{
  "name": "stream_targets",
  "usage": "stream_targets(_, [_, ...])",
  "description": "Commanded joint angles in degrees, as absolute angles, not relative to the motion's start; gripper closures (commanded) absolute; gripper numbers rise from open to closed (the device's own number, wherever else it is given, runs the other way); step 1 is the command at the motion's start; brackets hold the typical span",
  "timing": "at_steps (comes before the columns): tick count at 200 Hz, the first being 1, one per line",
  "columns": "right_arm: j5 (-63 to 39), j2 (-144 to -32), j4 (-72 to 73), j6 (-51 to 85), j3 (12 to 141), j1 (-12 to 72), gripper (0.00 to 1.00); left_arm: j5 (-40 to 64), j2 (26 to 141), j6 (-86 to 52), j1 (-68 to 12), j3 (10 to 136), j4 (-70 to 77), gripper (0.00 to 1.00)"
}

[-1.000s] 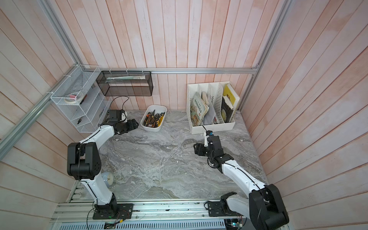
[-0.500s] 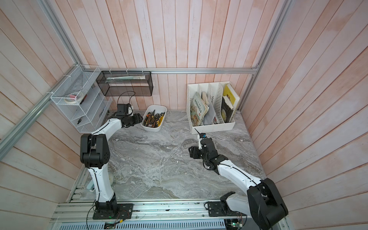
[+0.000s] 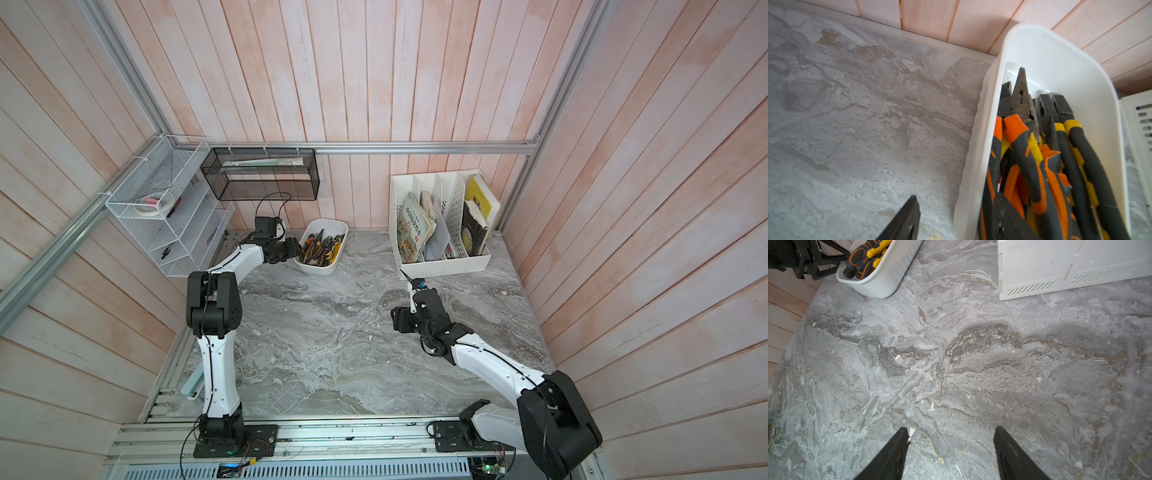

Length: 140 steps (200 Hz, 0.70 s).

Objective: Take the pliers out of the storage box
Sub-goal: Move the storage box to the center of the board.

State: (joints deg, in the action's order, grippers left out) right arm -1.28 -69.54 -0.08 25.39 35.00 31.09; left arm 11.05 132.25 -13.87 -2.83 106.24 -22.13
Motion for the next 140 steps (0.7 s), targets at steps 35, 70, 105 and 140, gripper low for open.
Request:
stream_targets(35, [-0.4,-69.2,-1.6,25.5,36.3,32.0,0.37,6.0,134.2,-12.3,-5.0,107.7,-21.0,0.58])
stream_targets(70, [-0.3,-69.4,-1.1,26.1,35.7,32.7,0.38,5.6,134.9,-12.5,-5.0,108.0,-21.7,0.87])
stream_targets(105, [-0.2,-68.8,-1.6,26.2,35.3,33.5,0.39,6.6,136.1,-13.5,-5.0,108.7,-22.7,0.90])
stream_targets(140, [0.3,-66.6,-2.5,26.6,34.6,33.8,0.39,8.3,136.0,-15.0,-5.0,109.2,-24.4,1.00])
